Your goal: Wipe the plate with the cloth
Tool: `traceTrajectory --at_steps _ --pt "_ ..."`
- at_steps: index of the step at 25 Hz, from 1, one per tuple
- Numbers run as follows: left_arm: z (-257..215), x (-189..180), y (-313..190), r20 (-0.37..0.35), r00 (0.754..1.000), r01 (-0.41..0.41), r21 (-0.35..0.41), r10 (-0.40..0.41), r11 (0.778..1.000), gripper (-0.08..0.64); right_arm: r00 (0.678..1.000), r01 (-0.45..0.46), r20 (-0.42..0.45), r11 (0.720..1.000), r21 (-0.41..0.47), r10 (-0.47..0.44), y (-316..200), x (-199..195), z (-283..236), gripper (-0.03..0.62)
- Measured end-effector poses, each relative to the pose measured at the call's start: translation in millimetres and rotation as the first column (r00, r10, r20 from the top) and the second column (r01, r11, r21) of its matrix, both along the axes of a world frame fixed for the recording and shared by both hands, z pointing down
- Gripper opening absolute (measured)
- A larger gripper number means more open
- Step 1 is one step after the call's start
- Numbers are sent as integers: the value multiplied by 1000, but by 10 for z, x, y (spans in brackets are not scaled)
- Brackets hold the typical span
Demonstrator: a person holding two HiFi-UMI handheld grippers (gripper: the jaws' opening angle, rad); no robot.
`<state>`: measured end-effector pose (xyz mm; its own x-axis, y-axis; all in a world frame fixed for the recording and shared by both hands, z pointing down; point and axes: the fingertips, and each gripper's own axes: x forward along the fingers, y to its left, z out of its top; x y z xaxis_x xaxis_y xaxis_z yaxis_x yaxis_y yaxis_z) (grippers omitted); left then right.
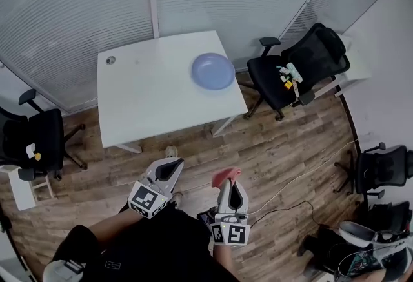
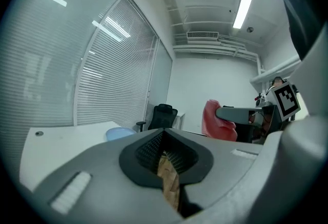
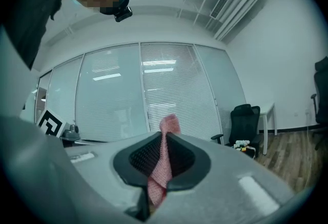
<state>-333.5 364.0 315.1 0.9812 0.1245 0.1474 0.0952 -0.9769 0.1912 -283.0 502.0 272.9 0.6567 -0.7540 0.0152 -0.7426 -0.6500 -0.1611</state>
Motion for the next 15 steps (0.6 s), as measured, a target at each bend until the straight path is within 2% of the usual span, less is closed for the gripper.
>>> traceTrajectory --at_steps 8,15 --pt "35 1073 -595 -20 1000 -21 -23 21 1000 2 999 -30 -14 999 -39 29 -511 934 -45 21" --pt "60 1913 -1314 -2 1000 -31 -65 31 997 2 1000 -14 -17 997 -77 13 -1291 1753 -128 21"
